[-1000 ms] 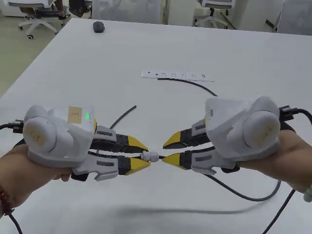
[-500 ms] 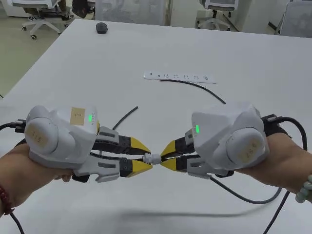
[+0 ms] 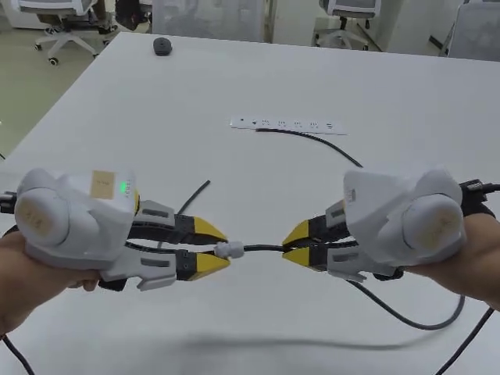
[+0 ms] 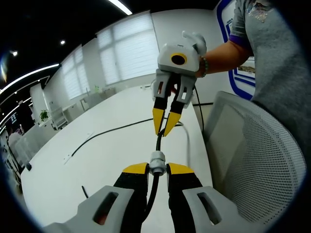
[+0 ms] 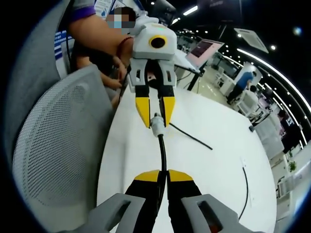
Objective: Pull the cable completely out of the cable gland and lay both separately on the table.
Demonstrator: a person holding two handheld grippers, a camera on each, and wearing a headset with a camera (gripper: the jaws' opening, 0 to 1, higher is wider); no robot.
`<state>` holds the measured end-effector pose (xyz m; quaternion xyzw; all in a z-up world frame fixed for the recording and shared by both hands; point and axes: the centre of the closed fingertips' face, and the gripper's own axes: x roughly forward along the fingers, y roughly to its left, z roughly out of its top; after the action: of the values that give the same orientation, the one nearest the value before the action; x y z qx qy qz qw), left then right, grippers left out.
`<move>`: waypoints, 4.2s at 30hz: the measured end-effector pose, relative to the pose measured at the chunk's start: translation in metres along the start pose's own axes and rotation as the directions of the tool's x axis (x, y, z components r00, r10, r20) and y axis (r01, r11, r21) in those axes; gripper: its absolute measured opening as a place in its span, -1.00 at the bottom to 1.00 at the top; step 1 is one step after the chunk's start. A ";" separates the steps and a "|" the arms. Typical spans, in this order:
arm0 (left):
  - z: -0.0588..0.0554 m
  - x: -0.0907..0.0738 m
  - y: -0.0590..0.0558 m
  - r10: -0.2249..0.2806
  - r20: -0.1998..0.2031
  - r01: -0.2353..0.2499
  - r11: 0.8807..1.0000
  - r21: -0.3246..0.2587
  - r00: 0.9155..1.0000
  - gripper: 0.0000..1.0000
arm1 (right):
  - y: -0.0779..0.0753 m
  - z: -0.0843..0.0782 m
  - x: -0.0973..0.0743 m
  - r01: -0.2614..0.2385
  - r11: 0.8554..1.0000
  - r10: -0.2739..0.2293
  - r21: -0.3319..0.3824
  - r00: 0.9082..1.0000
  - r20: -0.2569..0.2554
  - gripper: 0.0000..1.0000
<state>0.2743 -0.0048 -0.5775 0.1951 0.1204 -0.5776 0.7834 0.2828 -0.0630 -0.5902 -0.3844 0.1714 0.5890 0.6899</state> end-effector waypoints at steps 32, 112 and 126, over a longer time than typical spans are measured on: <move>-0.010 -0.003 -0.002 -0.004 -0.037 0.004 1.000 0.005 0.999 -0.70 | 0.006 -0.049 -0.007 -0.012 0.998 0.016 0.067 0.998 -0.058 -1.00; -0.011 -0.008 0.004 0.021 -0.049 -0.022 1.000 -0.003 0.999 -0.71 | 0.000 -0.035 -0.011 -0.002 0.996 0.003 0.086 1.000 -0.016 -1.00; -0.010 -0.004 -0.001 0.013 -0.044 -0.014 1.000 -0.009 0.999 -0.71 | 0.005 -0.041 -0.011 -0.008 0.994 0.011 0.109 1.000 -0.022 -1.00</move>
<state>0.2723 0.0027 -0.5849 0.2052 0.1390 -0.5673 0.7854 0.2843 -0.1000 -0.6106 -0.3518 0.2128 0.5776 0.7052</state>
